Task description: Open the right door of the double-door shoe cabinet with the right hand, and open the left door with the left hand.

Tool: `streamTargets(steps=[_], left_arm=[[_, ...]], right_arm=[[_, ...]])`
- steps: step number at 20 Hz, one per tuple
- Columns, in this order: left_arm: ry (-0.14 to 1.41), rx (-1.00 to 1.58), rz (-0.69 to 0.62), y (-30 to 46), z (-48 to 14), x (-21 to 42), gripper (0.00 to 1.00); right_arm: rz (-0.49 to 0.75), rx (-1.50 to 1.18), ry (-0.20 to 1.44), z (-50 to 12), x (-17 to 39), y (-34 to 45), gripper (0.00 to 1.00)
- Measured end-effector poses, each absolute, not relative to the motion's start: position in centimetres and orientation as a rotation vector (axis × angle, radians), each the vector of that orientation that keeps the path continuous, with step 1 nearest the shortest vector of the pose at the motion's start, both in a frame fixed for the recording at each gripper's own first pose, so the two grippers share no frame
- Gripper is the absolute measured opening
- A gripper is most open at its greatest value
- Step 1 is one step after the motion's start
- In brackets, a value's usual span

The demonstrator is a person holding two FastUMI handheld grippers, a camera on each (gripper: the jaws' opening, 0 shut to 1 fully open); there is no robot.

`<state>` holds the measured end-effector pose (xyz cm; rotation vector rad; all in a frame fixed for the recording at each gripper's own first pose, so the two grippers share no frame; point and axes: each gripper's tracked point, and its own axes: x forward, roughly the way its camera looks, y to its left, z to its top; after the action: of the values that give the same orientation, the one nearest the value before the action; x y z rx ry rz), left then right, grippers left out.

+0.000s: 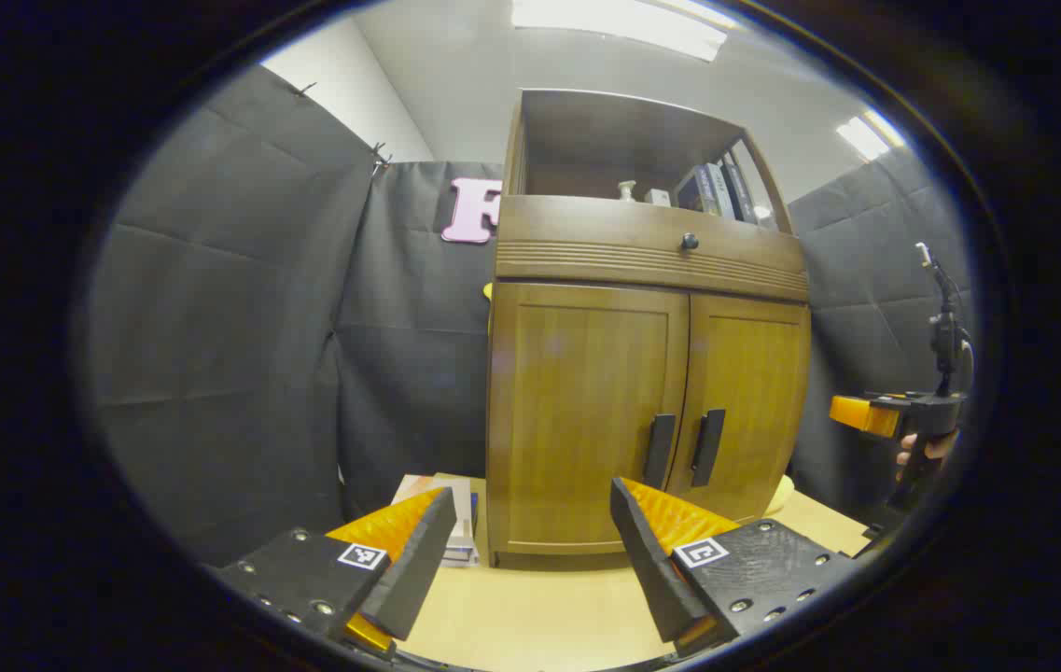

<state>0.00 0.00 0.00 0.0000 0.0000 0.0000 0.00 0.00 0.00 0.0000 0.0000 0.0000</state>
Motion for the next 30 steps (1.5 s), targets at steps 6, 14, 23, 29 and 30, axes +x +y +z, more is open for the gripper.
streamTargets(steps=[6,14,23,29,30], left_arm=[[0.007,-0.015,0.012,0.0,-0.3,-0.1,0.96],[0.009,-0.027,0.053,0.1,-0.7,-0.9,0.96],[0.028,-0.007,0.147,1.0,-0.3,-1.8,0.96],[0.049,-0.018,0.221,1.7,-0.6,-2.2,0.96],[0.050,-0.022,0.235,1.9,-0.7,-2.2,0.96]], right_arm=[[0.021,-0.003,0.020,-0.3,0.0,0.3,0.98],[0.057,0.011,0.019,0.3,1.2,1.3,0.96],[0.147,0.026,0.046,0.5,5.1,5.6,0.96],[0.198,0.035,0.067,-0.2,8.3,8.3,0.96],[0.202,0.036,0.072,-0.3,8.9,8.6,0.96]])
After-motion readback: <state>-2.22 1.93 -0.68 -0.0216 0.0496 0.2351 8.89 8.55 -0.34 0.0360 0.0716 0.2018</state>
